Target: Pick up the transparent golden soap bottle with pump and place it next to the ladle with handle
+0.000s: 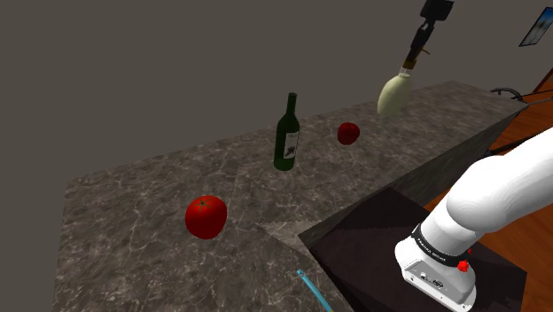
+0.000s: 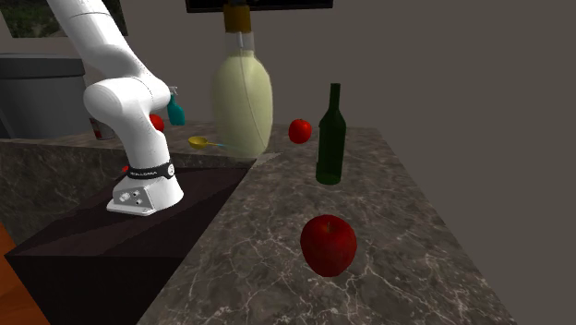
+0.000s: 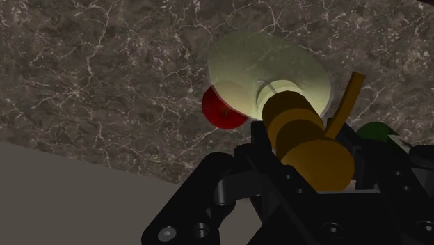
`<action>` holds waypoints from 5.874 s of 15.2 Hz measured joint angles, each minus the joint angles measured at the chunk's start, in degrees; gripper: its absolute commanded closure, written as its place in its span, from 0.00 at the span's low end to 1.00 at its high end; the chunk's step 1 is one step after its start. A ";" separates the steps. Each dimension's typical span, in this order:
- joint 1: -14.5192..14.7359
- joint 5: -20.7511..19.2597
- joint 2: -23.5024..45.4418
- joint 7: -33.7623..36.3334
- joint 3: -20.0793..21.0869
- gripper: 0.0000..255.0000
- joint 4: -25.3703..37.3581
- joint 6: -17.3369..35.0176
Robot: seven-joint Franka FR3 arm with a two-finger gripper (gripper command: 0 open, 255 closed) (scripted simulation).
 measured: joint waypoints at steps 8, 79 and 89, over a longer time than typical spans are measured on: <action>0.47 1.17 2.88 -0.88 -0.42 1.00 8.91 -6.26; -11.47 54.31 -37.04 80.21 70.17 1.00 21.40 -40.11; -28.76 67.65 -28.75 102.50 89.87 1.00 51.26 -40.92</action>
